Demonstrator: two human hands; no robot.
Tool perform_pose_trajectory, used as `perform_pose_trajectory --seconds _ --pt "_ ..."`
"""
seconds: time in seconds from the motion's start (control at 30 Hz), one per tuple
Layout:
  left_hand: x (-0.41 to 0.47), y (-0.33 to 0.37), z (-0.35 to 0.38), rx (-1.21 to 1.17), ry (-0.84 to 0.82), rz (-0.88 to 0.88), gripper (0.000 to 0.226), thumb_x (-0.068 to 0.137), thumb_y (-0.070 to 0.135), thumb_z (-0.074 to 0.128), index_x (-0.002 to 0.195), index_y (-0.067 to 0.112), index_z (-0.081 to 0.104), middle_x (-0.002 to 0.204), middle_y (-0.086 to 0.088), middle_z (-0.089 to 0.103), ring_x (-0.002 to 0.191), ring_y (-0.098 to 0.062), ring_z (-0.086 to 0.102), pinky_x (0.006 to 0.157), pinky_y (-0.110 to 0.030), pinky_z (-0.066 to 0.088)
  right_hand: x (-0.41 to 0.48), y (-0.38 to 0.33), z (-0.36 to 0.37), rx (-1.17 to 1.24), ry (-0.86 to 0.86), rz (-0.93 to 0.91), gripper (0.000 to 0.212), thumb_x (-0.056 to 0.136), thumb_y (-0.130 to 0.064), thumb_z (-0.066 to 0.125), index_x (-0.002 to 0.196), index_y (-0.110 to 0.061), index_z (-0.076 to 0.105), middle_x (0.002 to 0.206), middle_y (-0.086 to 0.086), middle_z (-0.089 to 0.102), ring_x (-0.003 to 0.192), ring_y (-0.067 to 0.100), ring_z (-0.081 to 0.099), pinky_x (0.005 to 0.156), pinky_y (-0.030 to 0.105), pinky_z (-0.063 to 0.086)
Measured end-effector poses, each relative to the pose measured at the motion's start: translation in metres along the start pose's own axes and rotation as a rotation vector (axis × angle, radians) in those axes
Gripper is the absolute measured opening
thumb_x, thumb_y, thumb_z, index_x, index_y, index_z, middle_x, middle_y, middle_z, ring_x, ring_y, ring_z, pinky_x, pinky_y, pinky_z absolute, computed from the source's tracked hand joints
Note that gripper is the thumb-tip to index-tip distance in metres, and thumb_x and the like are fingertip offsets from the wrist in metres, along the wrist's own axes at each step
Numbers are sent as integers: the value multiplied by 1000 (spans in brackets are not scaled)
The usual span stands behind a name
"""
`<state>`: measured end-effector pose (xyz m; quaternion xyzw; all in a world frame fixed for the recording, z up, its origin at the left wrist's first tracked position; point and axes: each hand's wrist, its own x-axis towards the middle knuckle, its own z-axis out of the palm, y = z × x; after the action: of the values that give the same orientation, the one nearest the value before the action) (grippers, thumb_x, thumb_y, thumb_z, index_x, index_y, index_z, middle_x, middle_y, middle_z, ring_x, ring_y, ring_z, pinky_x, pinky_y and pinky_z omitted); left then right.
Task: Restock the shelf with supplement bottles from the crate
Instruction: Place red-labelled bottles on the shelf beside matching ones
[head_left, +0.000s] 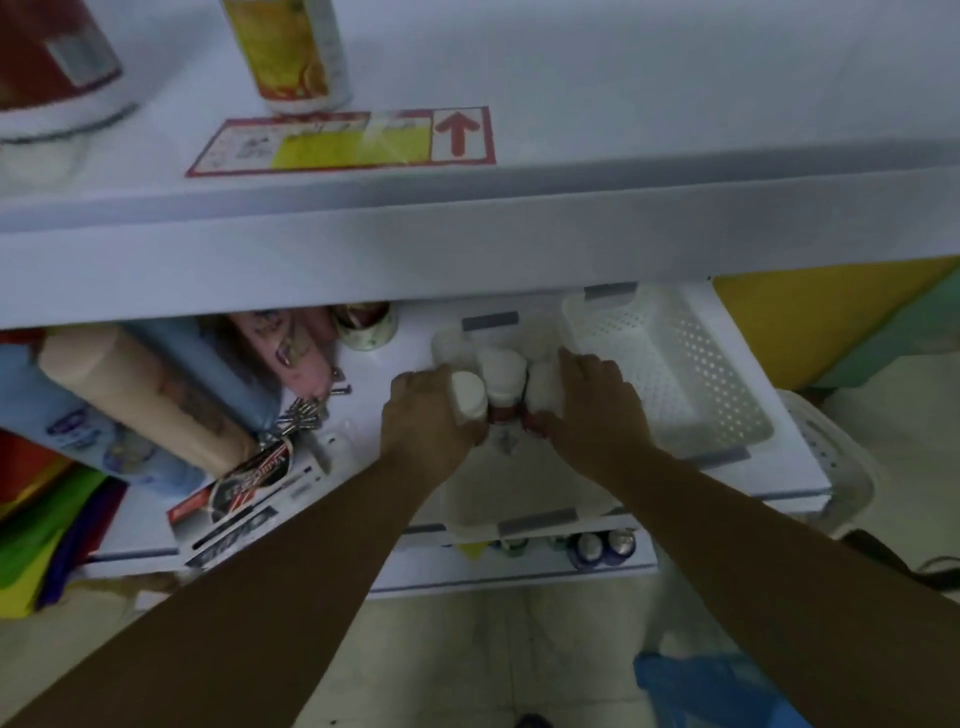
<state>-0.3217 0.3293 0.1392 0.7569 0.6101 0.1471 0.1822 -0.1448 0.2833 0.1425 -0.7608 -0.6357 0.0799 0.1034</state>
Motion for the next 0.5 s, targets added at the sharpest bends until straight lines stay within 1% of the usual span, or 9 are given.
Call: perform_pose_trajectory --seconds 0.03,0.1,0.2,0.23,0.27,0.33,0.4,0.43,0.5 --pt "3 1 1 21 -1 -10 56 64 35 74 114 17 56 116 -9 59 114 -28 43 85 -32 37 4 -1 3 -19 34 11 66 83 -43 57 135 -10 34 131 12 45 114 29 41 90 39 39" --pt "6 2 0 -9 3 -35 53 63 34 77 111 19 60 116 -6 61 116 -26 43 85 -29 35 7 -2 5 33 57 52 58 78 -45 61 124 -13 46 121 9 51 109 28 43 86 38 39" --pt "-1 6 -15 -187 28 -25 55 65 30 82 113 15 61 122 -4 60 124 -14 40 105 -27 27 3 -5 -5 249 38 137 60 69 -44 71 119 -16 51 116 6 56 107 26 48 86 36 40" --pt "-8 8 -25 -295 34 -13 52 65 26 83 110 12 62 121 -5 61 121 -12 43 109 -26 24 -3 -8 -12 382 51 164 59 67 -42 75 117 -17 54 112 5 59 104 24 52 83 33 43" --pt "-17 9 -37 -399 44 -2 48 63 22 84 106 12 64 118 -7 62 117 -14 48 109 -28 26 -13 -12 -20 526 69 174 57 66 -40 77 113 -17 56 108 3 62 98 20 55 78 28 45" --pt "-39 12 -65 -507 36 1 45 60 20 85 99 17 64 111 -5 64 108 -17 55 99 -29 40 -39 -25 -38 714 98 154 51 66 -35 80 109 -19 58 102 -4 62 88 8 55 69 11 39" --pt "-67 11 -94 -573 -13 15 41 60 19 85 93 25 64 101 6 66 97 -7 57 83 -14 44 -72 -42 -56 871 129 147 42 68 -28 81 104 -24 59 98 -10 62 83 -4 54 64 0 37" --pt "-84 10 -109 -640 -51 23 38 60 16 85 89 29 64 94 11 67 92 -3 59 77 -8 44 -89 -51 -67 975 135 146 37 69 -24 80 99 -29 60 96 -12 62 82 -6 56 64 -2 40" --pt "-122 6 -145 -869 -120 29 34 62 13 82 86 31 67 86 12 72 86 -6 65 71 -9 49 -123 -76 -93 1190 146 147 34 70 -15 78 93 -34 61 94 -14 66 80 -4 63 65 5 48"
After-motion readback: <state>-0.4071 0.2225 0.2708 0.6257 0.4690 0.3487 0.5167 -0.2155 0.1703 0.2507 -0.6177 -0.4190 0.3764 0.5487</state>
